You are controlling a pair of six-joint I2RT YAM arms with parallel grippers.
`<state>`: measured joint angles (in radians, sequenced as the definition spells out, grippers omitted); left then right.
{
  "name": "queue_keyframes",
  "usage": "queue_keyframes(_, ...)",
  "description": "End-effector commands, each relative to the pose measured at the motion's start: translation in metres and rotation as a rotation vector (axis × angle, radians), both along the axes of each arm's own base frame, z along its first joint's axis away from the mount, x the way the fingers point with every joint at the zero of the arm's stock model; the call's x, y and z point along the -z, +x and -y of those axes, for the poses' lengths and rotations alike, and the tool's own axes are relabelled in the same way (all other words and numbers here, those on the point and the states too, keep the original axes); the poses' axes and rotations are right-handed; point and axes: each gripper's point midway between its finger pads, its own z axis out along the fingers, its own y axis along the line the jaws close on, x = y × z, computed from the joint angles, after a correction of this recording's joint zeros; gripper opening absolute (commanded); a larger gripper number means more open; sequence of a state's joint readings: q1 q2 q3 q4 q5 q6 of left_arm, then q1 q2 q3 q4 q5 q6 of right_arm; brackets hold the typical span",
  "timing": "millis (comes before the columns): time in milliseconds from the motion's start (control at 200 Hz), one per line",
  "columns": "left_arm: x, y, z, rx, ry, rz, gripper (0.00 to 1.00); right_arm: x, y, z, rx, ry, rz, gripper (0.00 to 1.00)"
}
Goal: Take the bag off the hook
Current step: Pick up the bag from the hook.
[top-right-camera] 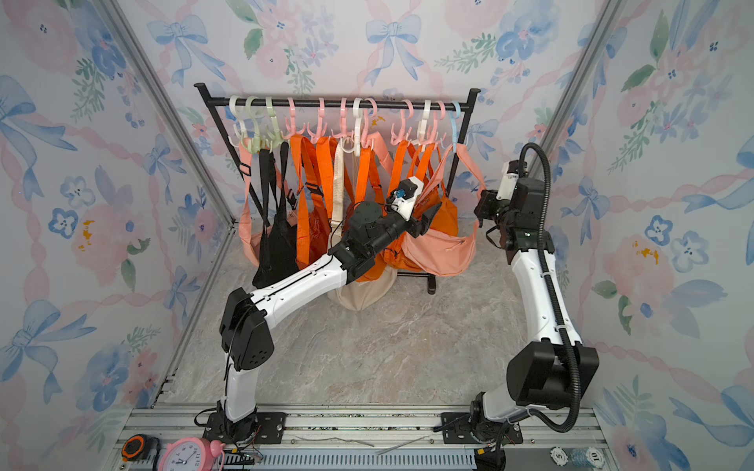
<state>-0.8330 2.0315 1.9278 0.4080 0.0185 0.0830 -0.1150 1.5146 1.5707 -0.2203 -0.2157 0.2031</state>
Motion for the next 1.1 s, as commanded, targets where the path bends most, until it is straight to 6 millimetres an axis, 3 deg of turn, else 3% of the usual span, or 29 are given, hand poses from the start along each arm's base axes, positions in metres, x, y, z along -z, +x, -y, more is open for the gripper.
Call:
queue_keyframes(0,-0.005,0.002,0.015,0.045,0.017,0.015,0.69,-0.008,-0.008,0.008,0.026,0.019,0.010,0.00)
queue_keyframes(120,-0.010,0.011,0.024,0.051,0.017,0.020,0.68,-0.007,-0.007,0.008,0.022,0.021,0.005,0.00)
queue_keyframes(315,-0.011,0.030,0.022,0.064,-0.038,-0.010,0.64,-0.007,-0.004,0.006,0.009,0.035,0.006,0.00)
queue_keyframes(500,0.024,0.052,0.030,0.038,-0.018,-0.058,0.63,-0.007,-0.006,0.004,0.000,0.049,0.011,0.00)
queue_keyframes(720,0.061,0.092,0.023,-0.036,-0.057,-0.145,0.52,-0.010,-0.011,0.002,-0.005,0.064,0.023,0.00)
queue_keyframes(855,0.062,0.096,0.024,-0.033,-0.069,-0.138,0.45,-0.012,-0.013,-0.001,-0.016,0.074,0.030,0.00)
queue_keyframes(1095,0.046,0.091,0.026,-0.010,-0.106,-0.118,0.45,-0.014,-0.013,-0.005,-0.031,0.084,0.035,0.00)
